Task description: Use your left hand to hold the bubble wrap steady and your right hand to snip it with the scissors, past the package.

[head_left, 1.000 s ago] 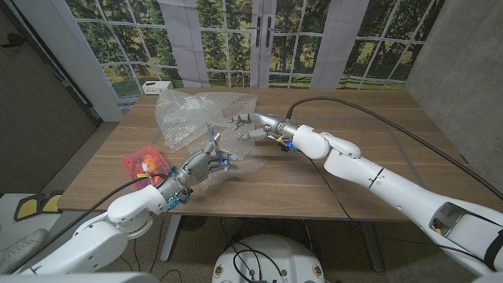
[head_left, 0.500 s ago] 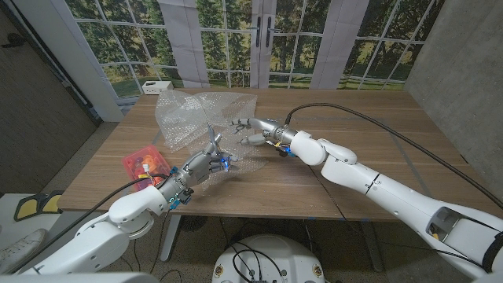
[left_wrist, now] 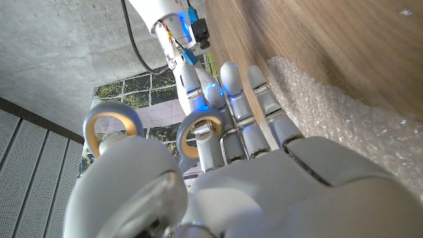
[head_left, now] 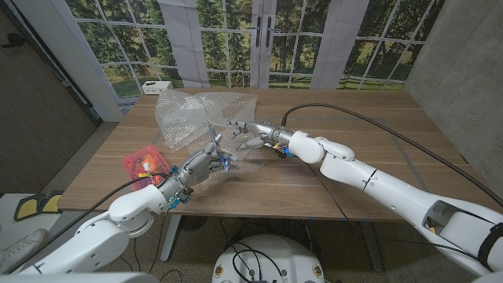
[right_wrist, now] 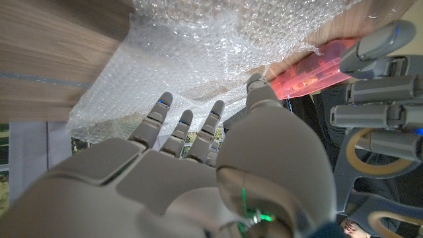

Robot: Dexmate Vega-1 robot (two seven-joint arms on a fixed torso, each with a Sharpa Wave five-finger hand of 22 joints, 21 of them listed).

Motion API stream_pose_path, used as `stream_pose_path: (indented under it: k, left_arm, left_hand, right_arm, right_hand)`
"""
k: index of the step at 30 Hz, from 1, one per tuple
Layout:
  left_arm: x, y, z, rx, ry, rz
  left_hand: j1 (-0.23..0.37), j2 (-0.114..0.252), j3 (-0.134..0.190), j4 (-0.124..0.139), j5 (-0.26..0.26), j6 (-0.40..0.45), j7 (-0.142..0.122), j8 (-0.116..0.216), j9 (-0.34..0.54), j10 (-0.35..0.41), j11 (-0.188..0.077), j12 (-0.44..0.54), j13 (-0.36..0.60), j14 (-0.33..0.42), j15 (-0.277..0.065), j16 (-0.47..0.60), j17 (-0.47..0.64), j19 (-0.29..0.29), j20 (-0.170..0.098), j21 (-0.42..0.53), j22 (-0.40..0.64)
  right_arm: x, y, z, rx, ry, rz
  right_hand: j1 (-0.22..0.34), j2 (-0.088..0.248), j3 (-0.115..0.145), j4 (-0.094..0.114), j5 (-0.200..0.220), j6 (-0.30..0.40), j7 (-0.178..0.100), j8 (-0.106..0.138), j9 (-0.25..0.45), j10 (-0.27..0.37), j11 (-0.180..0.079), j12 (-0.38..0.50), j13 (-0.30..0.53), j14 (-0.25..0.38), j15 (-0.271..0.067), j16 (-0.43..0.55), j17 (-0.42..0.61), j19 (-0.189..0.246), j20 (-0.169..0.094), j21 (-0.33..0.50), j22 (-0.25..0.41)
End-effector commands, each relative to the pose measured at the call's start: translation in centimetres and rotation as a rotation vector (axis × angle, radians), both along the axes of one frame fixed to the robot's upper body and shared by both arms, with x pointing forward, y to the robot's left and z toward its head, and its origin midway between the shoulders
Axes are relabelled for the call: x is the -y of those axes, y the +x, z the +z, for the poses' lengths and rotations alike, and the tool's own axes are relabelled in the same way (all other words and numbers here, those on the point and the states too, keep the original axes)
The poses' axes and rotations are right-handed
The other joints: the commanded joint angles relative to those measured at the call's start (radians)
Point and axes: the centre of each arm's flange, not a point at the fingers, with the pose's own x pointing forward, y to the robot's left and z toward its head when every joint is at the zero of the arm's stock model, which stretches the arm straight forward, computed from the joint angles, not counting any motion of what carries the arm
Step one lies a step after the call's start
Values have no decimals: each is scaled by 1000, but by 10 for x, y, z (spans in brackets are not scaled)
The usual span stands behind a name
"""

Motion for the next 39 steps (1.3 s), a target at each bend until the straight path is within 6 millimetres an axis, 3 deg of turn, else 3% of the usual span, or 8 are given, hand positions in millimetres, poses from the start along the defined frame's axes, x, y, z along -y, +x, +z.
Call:
stream_pose_path:
  k: [1, 6, 17, 21, 24, 29, 39]
  left_arm:
    - [1, 3, 2, -1, 12, -13]
    - [0, 3, 3, 6, -3, -3]
    - [0, 4, 4, -1, 13, -11]
    - [0, 3, 4, -4, 17, -14]
    - [0, 3, 4, -5, 17, -16]
    - [0, 3, 3, -5, 18, -14]
    - [1, 3, 4, 3, 15, -12]
  left_hand:
    - [0, 8, -3, 1, -6, -36, 58, 3, 3, 51, -39, 2, 9, 2, -6, 5, 1, 7, 2, -1, 2]
    - [-2, 9, -3, 2, -7, -39, 58, 2, 3, 50, -41, 1, 7, 2, -5, 4, -1, 7, 3, -2, 0]
    - [-2, 14, -3, 2, -9, -37, 59, 1, 1, 54, -39, 0, 2, 1, -3, 6, -2, 7, 4, -4, -2]
    - [-3, 14, -3, 3, -10, -36, 58, 3, 3, 58, -41, -2, -3, 1, -5, 7, -1, 7, 3, -4, -2]
    - [-4, 15, -3, 3, -10, -35, 57, 3, 3, 56, -39, 1, 2, 2, -7, 6, -3, 8, 3, -5, -3]
    - [-5, 17, -3, 3, -11, -34, 63, 3, 3, 58, -41, 4, 4, 3, -5, 8, -3, 8, 3, -5, -3]
    - [-6, 18, -4, 3, -13, -33, 62, 3, 5, 59, -39, 6, 7, 4, -7, 9, -6, 18, -6, -3, -5]
  right_arm:
    - [-1, 3, -7, 90, -56, -34]
    - [-1, 9, -12, 104, -75, -56]
    - [-2, 13, -12, 147, -114, -66]
    - [-1, 14, -10, 148, -123, -71]
    - [-1, 15, -10, 146, -134, -71]
    - [0, 16, -11, 149, -152, -74]
    - [0, 16, -14, 160, -177, -67]
  right_hand:
    - [6, -12, -3, -3, 2, -48, 4, 1, 1, -16, 1, -7, 0, -9, -169, -6, -4, -8, -6, -3, 0]
    - [7, -11, -3, -3, 1, -80, 7, 5, 0, -32, 1, -10, -2, -26, -168, -15, -11, -18, -11, -6, 0]
    - [17, -3, 3, -6, 4, -83, 3, 15, 0, -41, 0, -11, -5, -32, -171, -19, -18, -23, -19, -6, 0]
    - [37, 9, 15, -13, 10, -83, 1, 19, -1, -48, 0, -11, -6, -31, -175, -21, -24, -25, -21, -5, 0]
    - [83, 24, 40, -30, 28, -84, -1, 25, -1, -54, 0, -8, -6, -31, -176, -25, -36, -26, -21, -4, 0]
    - [122, 26, 57, -40, 41, -84, -2, 28, -2, -63, 0, -9, -8, -36, -174, -31, -48, -27, -25, -4, 0]
    - [161, 26, 74, -40, 54, -63, -16, 38, -2, -66, -1, -6, -9, -44, -173, -37, -62, -31, -36, -4, -1]
